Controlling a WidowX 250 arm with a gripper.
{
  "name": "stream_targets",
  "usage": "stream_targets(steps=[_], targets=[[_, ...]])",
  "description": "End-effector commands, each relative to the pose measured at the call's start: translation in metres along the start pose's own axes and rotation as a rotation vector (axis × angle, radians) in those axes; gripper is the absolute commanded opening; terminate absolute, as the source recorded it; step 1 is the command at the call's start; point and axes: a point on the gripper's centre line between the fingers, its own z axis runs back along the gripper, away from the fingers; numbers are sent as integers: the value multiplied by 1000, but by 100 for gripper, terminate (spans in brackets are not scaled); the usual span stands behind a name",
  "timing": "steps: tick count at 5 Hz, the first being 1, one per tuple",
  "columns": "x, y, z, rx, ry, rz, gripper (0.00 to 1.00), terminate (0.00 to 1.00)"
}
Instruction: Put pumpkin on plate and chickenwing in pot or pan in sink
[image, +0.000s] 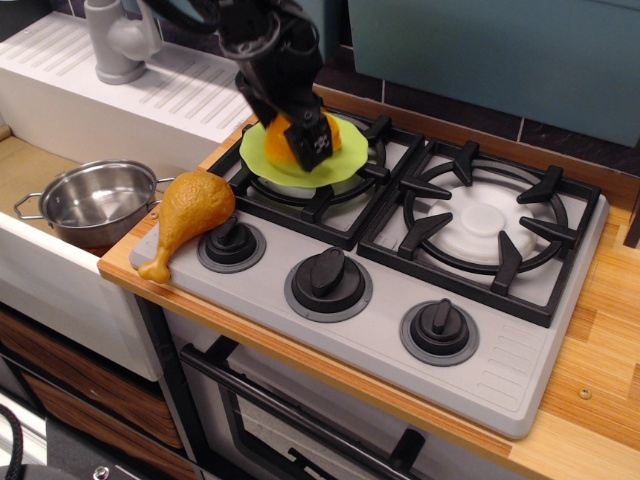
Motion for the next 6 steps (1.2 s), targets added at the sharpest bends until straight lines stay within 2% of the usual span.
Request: stream_targets(steps=[1,3,4,6], targets=[[27,-22,40,61,51,42,100,0],[30,-33,58,57,75,53,100,0],[37,-43,64,70,104,19,100,0],[37,-43,64,70,104,19,100,0]])
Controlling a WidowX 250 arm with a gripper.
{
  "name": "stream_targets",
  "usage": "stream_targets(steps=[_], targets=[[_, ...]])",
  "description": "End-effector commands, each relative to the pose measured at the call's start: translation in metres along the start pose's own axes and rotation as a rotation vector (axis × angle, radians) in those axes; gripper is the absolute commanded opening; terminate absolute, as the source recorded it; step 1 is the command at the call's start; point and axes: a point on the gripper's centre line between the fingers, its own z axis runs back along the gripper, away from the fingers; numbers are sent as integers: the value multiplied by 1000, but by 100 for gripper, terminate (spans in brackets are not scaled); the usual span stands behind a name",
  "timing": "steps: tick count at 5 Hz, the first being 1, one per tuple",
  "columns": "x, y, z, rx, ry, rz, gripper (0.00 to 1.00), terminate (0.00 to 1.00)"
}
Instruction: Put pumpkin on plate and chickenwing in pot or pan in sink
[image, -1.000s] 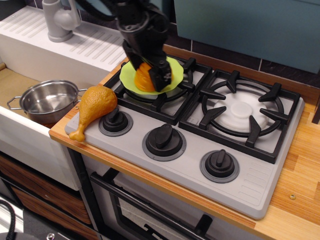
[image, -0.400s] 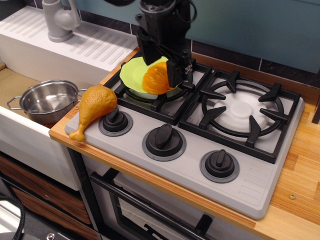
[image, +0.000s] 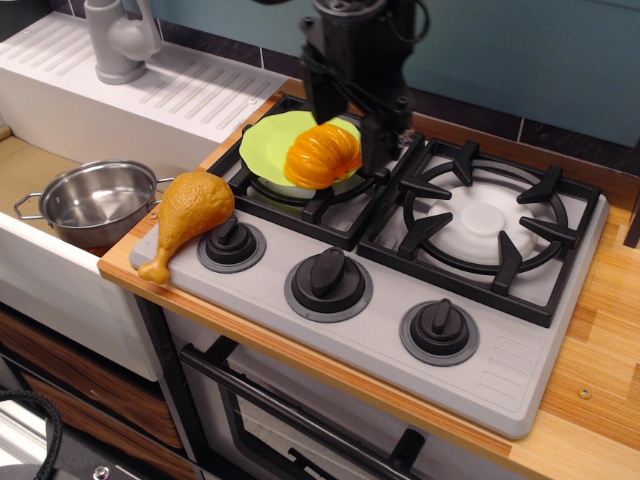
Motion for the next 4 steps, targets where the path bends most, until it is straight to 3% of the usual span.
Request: stream_targets(steps=[1,2,4], targets=[[13,10,22,42,-70,12,100,0],[13,10,22,42,-70,12,100,0],[-21,55,37,76,-171,66,100,0]])
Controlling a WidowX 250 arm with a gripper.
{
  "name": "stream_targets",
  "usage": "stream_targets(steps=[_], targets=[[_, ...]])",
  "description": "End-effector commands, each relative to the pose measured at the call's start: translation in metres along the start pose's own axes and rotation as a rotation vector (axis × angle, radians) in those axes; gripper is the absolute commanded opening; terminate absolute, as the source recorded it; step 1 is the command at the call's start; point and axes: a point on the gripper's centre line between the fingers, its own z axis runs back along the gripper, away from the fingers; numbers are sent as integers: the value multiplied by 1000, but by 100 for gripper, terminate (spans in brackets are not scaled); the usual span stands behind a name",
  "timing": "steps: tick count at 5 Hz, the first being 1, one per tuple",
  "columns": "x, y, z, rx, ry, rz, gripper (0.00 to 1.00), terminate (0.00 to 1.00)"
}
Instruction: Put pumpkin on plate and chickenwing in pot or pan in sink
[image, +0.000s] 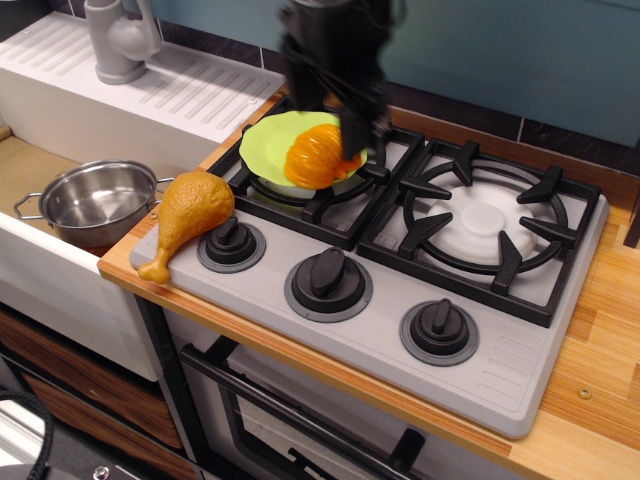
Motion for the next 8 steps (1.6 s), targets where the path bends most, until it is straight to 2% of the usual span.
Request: stream_targets(steps=[1,2,4,5,6,8], targets=[[-9,44,21,49,-139,33,100,0],[-18,55,14,85,-172,70,100,0],[-44,62,2,119,-162,249,100,0],[-58,57,-2,166,-148,287,100,0],[-68,55,-4,177,-127,312,100,0],[-84,57,-19,174,-152,335,100,0]])
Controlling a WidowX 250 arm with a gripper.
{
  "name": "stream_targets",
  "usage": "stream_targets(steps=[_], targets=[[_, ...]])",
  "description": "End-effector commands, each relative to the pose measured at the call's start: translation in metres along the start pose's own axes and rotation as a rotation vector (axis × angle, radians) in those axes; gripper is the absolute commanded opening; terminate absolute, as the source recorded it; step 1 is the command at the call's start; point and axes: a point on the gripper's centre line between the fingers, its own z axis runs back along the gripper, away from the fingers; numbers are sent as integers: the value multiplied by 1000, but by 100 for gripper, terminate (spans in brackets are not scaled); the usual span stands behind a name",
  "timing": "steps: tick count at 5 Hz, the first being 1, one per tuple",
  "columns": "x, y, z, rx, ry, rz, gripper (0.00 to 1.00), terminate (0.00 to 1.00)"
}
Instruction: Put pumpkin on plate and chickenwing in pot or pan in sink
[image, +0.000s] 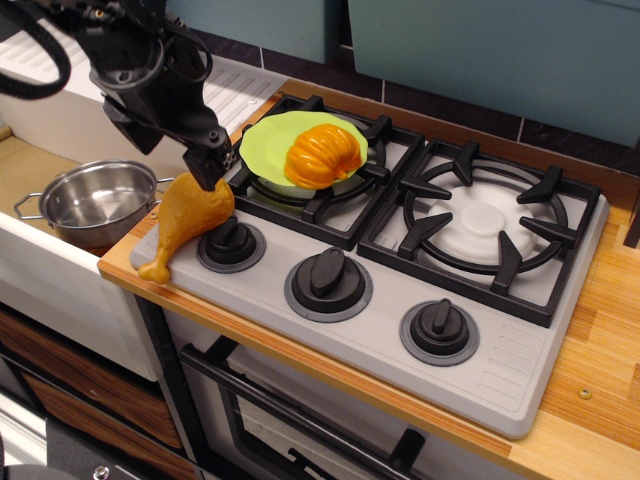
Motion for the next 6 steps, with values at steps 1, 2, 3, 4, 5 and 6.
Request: stream_targets(steps=[1,2,3,4,5,6], targets=[[-4,10,-7,35,-57,31,100,0],[-9,12,-12,34,-63,36,100,0],[-11,9,-19,27,-65,46,100,0],[-11,3,-28,7,-69,57,100,0],[-10,-2,-36,-10,-70,65,100,0],[-10,-4,-40,-32,-71,66,100,0]])
